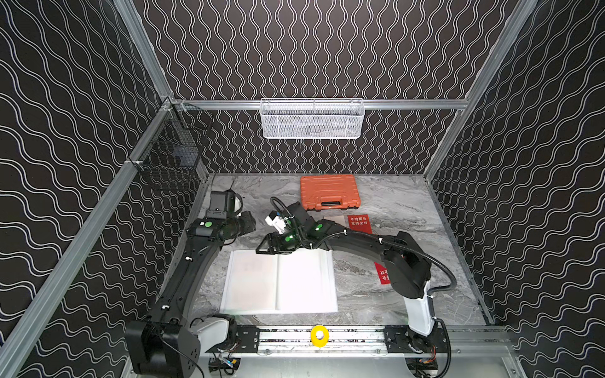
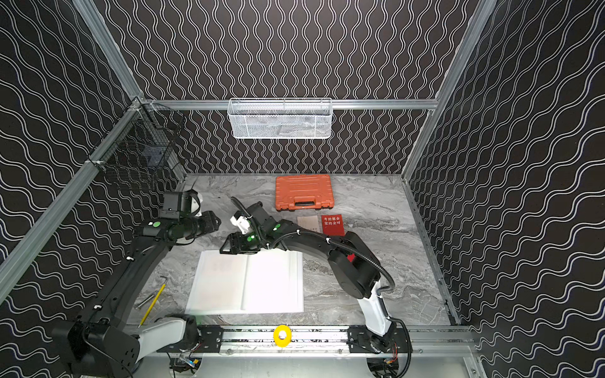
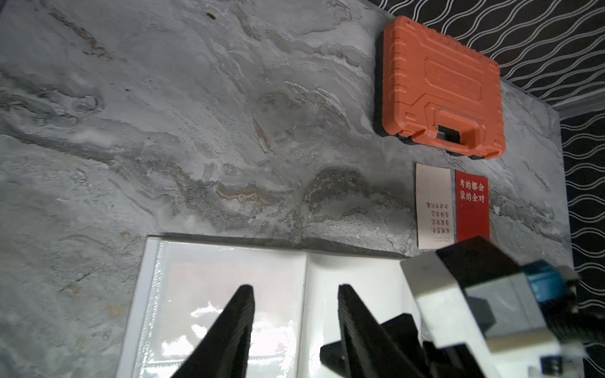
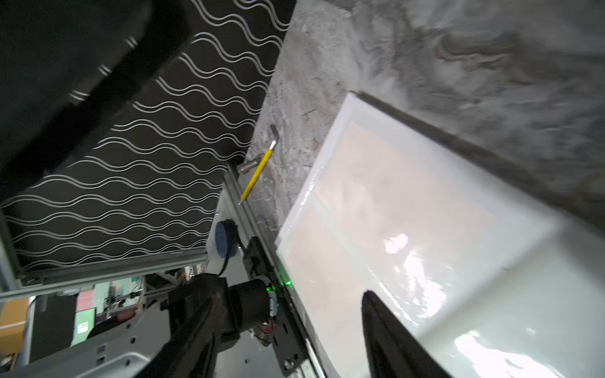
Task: Place the photos into the photo albums
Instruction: Turn the page of the photo album at the center of the board, then pick up the photo at the center of the board.
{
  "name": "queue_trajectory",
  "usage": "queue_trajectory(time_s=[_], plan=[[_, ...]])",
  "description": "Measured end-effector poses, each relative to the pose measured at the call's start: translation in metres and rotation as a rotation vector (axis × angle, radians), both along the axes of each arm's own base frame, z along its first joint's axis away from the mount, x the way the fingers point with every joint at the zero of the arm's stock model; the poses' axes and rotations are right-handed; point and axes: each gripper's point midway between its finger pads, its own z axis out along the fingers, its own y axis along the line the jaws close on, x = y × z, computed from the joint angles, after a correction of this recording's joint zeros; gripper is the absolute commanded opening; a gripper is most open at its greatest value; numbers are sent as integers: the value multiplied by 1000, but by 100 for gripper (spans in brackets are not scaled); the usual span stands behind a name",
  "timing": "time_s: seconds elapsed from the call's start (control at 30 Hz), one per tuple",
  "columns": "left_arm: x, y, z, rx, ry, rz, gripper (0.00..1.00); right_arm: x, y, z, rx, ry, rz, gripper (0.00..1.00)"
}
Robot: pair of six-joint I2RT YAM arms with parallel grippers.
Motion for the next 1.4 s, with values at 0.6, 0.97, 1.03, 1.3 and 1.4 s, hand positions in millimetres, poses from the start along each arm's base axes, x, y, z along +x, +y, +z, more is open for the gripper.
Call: queue_trajectory(time_s=[0.6,0.97,1.03,1.3,1.4], plan=[[26,-175,-70,-3,74,-314,46,107,-211,-21,-339,-160,-490,66],[45,-264,-116,-52,107,-433,18,150,-288,-41,-418,-121,-680,65],[47,-271,-126,-56,119,-432,15,156,-298,-46,-431,-111,-706,65],[62,-287,-154,-57,136,-440,15,170,-303,-70,-440,-64,-701,54],[65,-290,-162,-53,144,-440,14,172,-303,-78,-449,-54,-693,51]])
